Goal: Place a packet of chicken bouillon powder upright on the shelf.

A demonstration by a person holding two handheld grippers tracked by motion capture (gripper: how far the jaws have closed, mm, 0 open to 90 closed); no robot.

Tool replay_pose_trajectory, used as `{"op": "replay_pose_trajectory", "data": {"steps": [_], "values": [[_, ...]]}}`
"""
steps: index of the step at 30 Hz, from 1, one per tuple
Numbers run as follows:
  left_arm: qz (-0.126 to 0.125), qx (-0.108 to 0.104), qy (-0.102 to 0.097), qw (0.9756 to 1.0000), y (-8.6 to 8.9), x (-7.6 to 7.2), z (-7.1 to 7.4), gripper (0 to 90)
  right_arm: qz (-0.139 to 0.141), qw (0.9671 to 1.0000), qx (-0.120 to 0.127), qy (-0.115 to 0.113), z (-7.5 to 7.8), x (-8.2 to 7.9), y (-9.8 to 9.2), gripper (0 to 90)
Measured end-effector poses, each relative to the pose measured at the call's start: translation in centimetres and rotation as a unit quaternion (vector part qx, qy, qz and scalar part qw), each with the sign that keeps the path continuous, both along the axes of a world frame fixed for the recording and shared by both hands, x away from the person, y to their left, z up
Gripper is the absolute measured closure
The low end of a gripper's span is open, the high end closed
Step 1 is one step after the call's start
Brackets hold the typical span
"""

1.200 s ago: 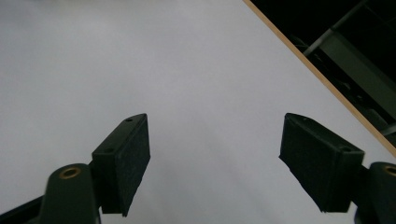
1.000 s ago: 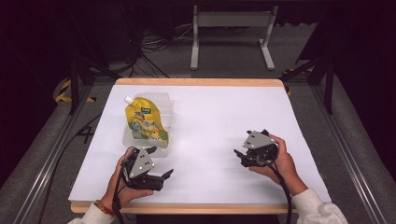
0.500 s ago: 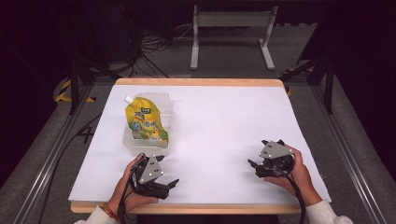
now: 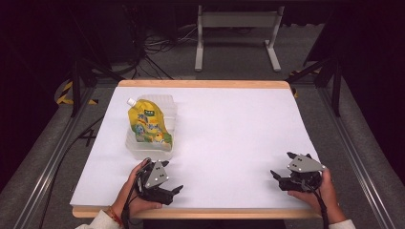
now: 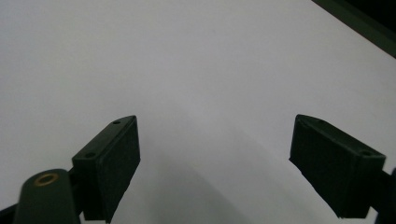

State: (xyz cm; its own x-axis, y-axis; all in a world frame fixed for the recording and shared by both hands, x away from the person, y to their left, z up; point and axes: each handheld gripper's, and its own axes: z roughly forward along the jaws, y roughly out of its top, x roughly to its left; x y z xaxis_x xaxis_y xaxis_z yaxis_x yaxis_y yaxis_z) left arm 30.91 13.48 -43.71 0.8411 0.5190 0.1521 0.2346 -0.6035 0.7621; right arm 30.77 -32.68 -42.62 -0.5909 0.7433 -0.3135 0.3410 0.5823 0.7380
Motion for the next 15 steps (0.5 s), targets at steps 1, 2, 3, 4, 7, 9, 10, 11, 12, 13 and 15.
{"op": "replay_pose_trajectory", "data": {"steps": [1,2,3,4,7,9,10,11,12,13,15], "values": [[-0.001,0.000,0.000,1.0000,0.0,0.0,0.0,10.8,-0.003,1.0000,0.002,0.003,-0.1,-0.1,-0.3,15.7],[-0.001,0.000,-0.001,1.0000,0.0,0.1,-0.1,10.8,-0.009,0.9999,0.003,0.004,-0.3,-0.3,-0.6,15.7],[-0.001,-0.001,0.000,1.0000,0.0,0.1,0.0,10.8,-0.015,0.9999,0.003,0.003,-0.4,-0.5,-0.8,15.4],[-0.002,-0.001,-0.001,1.0000,0.0,0.1,0.0,10.8,-0.021,0.9997,0.008,0.003,-0.6,-0.8,-1.1,15.2],[-0.004,0.000,0.000,1.0000,0.0,0.1,-0.1,10.8,-0.032,0.9990,0.029,0.009,-0.8,-1.2,-1.9,14.9],[-0.006,0.006,-0.005,1.0000,0.0,0.2,-0.1,10.8,-0.042,0.9981,0.044,0.009,-0.9,-1.5,-2.3,14.3],[-0.009,0.005,-0.008,0.9999,0.0,0.2,0.0,10.8,-0.046,0.9974,0.054,0.012,-1.0,-1.6,-2.5,14.2],[-0.010,0.002,-0.008,0.9999,-0.1,0.3,0.1,11.1,-0.051,0.9968,0.061,0.014,-1.0,-1.6,-2.6,14.1],[-0.011,0.003,-0.009,0.9999,-0.1,0.3,0.1,11.1,-0.055,0.9967,0.058,0.013,-1.1,-1.7,-2.7,14.0],[-0.013,0.004,-0.010,0.9999,-0.2,0.3,0.1,11.1,-0.059,0.9967,0.055,0.011,-1.1,-1.8,-2.7,13.9],[-0.020,0.006,-0.011,0.9997,-0.4,0.5,0.1,11.1,-0.064,0.9962,0.060,0.009,-1.0,-2.0,-2.8,13.9]]}}
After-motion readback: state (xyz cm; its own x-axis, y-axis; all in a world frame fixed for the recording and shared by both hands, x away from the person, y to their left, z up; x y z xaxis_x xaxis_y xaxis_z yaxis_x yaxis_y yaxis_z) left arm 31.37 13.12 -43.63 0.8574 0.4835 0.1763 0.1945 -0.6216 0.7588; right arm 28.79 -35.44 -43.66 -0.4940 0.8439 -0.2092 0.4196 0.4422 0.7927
